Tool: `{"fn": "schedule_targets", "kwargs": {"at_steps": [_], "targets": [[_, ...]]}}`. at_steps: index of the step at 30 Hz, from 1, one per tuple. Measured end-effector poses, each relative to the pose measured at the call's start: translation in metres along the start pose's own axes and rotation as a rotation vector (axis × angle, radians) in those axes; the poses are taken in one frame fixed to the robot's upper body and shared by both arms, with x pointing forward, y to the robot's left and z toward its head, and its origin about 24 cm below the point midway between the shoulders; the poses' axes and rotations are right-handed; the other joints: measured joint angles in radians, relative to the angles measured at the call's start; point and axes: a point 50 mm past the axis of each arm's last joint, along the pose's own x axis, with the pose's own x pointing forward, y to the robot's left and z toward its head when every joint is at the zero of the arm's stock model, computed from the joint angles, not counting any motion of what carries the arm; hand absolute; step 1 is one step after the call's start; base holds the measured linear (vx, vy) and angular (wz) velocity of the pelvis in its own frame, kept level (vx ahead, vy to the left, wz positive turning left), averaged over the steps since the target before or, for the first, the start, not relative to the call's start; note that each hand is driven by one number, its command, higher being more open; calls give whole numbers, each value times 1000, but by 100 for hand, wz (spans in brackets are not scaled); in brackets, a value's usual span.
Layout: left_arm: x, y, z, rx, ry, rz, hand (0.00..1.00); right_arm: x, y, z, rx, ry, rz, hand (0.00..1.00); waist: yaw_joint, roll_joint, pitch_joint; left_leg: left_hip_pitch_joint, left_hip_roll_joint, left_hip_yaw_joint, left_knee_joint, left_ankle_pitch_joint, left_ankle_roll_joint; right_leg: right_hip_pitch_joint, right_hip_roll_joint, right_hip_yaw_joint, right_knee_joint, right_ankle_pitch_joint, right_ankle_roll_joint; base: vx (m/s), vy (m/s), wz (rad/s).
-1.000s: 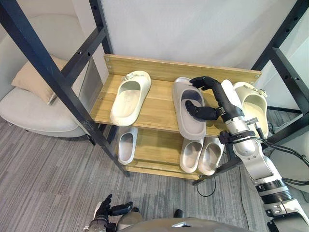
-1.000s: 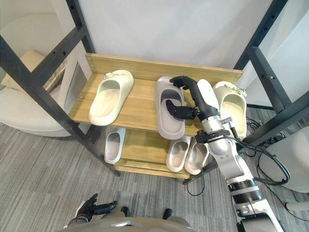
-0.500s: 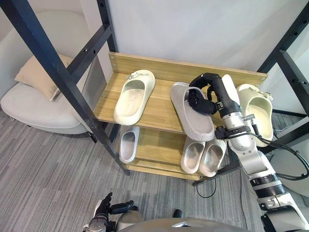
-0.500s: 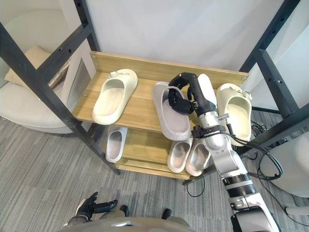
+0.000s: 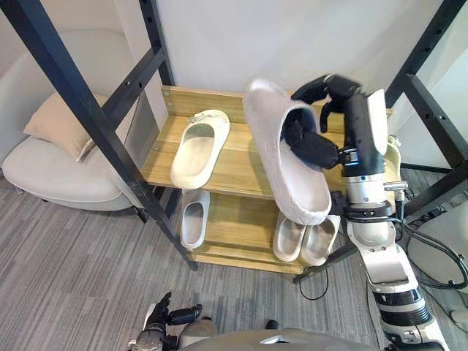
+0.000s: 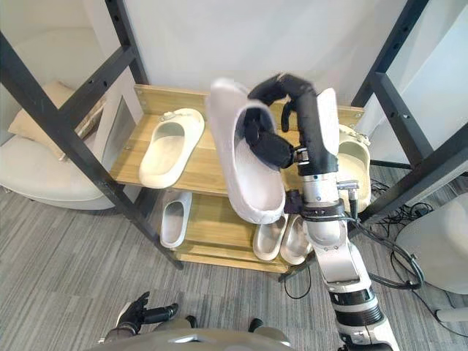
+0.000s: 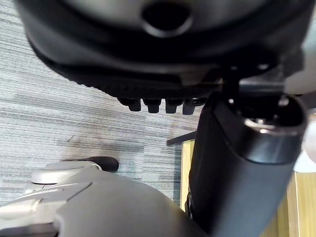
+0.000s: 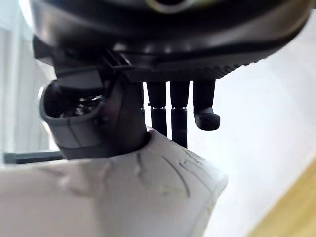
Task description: Organize the slippers on the shoe rack
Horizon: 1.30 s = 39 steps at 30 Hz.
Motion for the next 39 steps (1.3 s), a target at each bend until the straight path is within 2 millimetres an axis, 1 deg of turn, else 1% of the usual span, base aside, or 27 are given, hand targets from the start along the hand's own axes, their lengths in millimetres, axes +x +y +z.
{"fn": "schedule_targets", "kwargs": {"at_steps": [2, 5, 7, 8, 9, 10, 12, 13, 14, 15, 16, 20, 22, 26, 27, 28, 30, 34, 37, 39], "targets": [[0, -1, 0, 18, 0, 0, 100, 2, 0, 18, 55, -92, -35, 0, 0, 6, -3, 6, 1, 2, 0, 0, -1, 3, 0, 4, 2, 0, 0, -25, 13, -4], [0, -2, -1, 28, 1, -1, 100, 2, 4, 32, 135, -154, -36, 0, 0, 11, -6, 12, 1, 4, 0, 0, -1, 10, 0, 6, 2, 0, 0, -3, 5, -1], [0, -3, -1, 32, 1, -1, 100, 2, 7, 35, 186, -163, -24, 0, 0, 13, -8, 13, 1, 4, 0, 1, -1, 11, 0, 6, 2, 0, 0, 0, 0, 0], [0, -3, -1, 40, 1, -3, 100, 1, 12, 38, 246, -165, -3, 0, 0, 15, -11, 14, 1, 4, 0, 1, -1, 11, 0, 6, 2, 0, 0, 0, 0, 0], [-1, -4, -1, 43, 2, -5, 100, -1, 21, 41, 350, -152, 36, 0, 0, 19, -13, 15, 1, 4, 0, 1, -1, 13, 0, 6, 2, 0, 0, 0, 0, 0], [-1, -5, -2, 43, 2, -6, 100, -1, 24, 42, 405, -144, 59, 0, 0, 20, -14, 15, 1, 4, 0, 1, -1, 13, 0, 6, 2, 0, 0, 0, 0, 0], [-1, -6, -3, 41, 7, -9, 100, -6, 44, 47, 643, -111, 193, 0, 2, 27, -20, 15, 1, 4, 0, 1, -1, 14, 0, 5, 1, 0, 0, 0, 0, 0], [-1, -6, -3, 41, 8, -10, 100, -7, 47, 48, 671, -107, 215, 0, 2, 28, -21, 15, 1, 3, 0, 1, -1, 14, 0, 4, 1, 0, 0, 0, 0, 0], [-1, -7, -3, 41, 9, -10, 100, -11, 56, 48, 746, -88, 286, 0, 2, 29, -23, 15, 1, 2, 0, 1, -1, 15, 0, 3, 0, 0, 0, 0, 0, 0], [-1, -7, -3, 41, 9, -11, 100, -12, 60, 47, 768, -79, 314, 0, 3, 29, -23, 15, 1, 1, 0, 1, -1, 16, 0, 2, 0, 0, 0, -6, 7, 5], [-1, -7, -3, 41, 9, -11, 100, -17, 69, 44, 813, -47, 391, 0, 4, 29, -23, 15, 0, -1, 0, 2, -1, 17, 0, 0, 0, -1, 0, -12, 9, 4], [-1, -7, -3, 41, 9, -12, 100, -26, 84, 39, 880, 22, 510, 0, 6, 30, -24, 14, 0, -5, 0, 3, -1, 18, 0, -5, 0, -2, 1, -13, 7, 4], [-1, -7, -3, 41, 9, -13, 100, -33, 94, 35, 928, 71, 591, 0, 6, 30, -26, 11, 0, -10, 0, 3, -1, 18, 0, -9, 0, -3, 2, -3, 3, 7], [0, -7, -4, 43, 13, -18, 100, -50, 108, 29, 937, 146, 732, 0, 9, 31, -32, 7, -1, -24, -1, 4, -1, 20, 0, -23, 1, -9, 3, 2, -2, 10], [0, -7, -3, 43, 13, -19, 100, -57, 113, 27, 937, 173, 780, 0, 9, 30, -33, 6, -2, -30, -1, 4, -1, 22, 0, -29, 1, -11, 3, 7, -7, 13], [0, -7, -3, 43, 13, -19, 100, -60, 114, 26, 937, 182, 794, 0, 10, 30, -33, 6, -2, -31, -1, 4, -1, 23, 0, -30, 2, -12, 2, 8, -7, 11], [0, -8, -3, 53, 14, -25, 100, -76, 123, 21, 928, 247, 900, 0, 22, 30, -44, -4, -2, -39, 0, 4, -2, 20, 1, -37, 3, -16, 2, 14, -2, 8], [1, -8, -1, 65, 5, -33, 100, -89, 126, 15, 881, 286, 983, 0, 31, 28, -47, -16, -4, -56, 5, 5, -2, 19, 0, -56, 5, -20, 2, 7, -4, 14], [1, -9, 1, 64, -7, -43, 100, -99, 127, 8, 814, 315, 1042, 0, 42, 27, -47, -28, -4, -72, 14, 4, -2, 17, 0, -70, 11, -27, 0, -6, -6, 18], [2, -9, 4, 77, -17, -53, 100, -108, 127, 3, 728, 323, 1101, 0, 50, 25, -48, -50, -3, -88, 26, 3, -5, -5, -1, -84, 42, -46, 0, -36, -12, 18]]}}
